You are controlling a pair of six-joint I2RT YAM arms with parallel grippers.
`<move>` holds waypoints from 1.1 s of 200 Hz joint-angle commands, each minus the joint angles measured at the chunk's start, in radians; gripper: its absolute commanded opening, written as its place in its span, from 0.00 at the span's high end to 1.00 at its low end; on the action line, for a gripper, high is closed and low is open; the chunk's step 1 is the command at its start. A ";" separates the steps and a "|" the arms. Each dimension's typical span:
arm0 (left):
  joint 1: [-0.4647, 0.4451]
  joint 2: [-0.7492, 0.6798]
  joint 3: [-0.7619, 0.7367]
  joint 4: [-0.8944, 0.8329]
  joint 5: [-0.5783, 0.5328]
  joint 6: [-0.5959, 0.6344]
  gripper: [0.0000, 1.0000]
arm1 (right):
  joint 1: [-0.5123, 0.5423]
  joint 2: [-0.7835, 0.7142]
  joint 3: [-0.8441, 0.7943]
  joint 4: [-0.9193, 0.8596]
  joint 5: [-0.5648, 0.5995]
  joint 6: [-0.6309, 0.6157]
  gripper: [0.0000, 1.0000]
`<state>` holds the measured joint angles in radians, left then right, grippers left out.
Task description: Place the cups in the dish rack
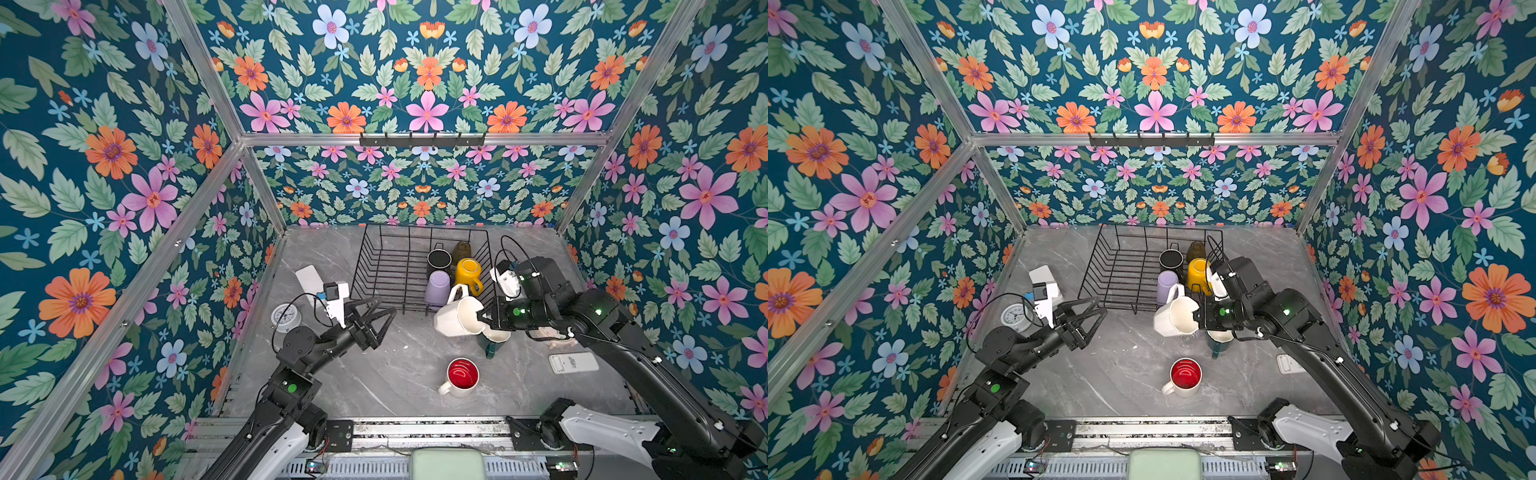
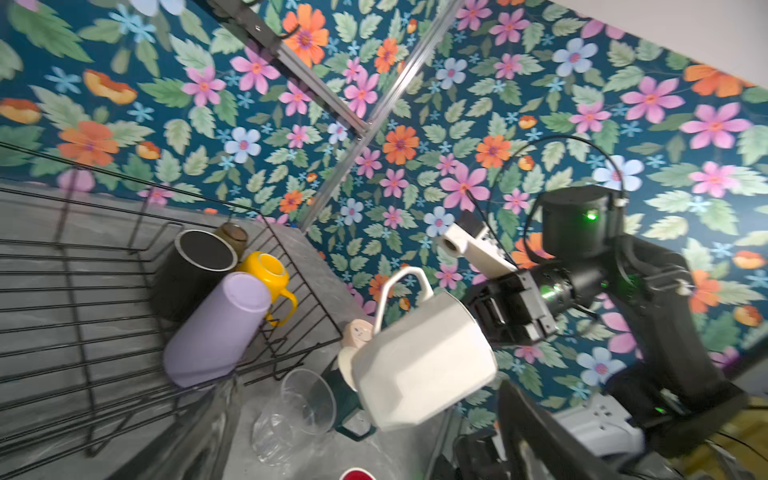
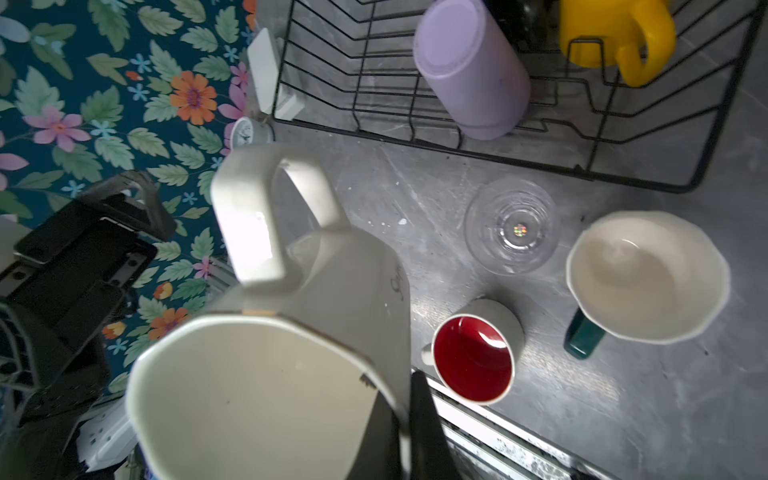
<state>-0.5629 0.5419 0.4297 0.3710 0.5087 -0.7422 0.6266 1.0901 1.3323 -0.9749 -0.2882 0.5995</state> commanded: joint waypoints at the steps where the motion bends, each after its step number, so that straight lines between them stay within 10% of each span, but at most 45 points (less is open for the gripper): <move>1: 0.001 0.036 -0.012 0.211 0.157 -0.071 0.03 | 0.001 0.001 0.003 0.216 -0.133 -0.002 1.00; 220: 0.001 0.214 -0.022 0.518 0.342 -0.211 0.03 | 0.022 0.063 -0.091 0.642 -0.509 0.095 1.00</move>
<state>-0.5629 0.7494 0.4007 0.8181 0.8268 -0.9401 0.6388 1.1473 1.2404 -0.4553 -0.7494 0.6781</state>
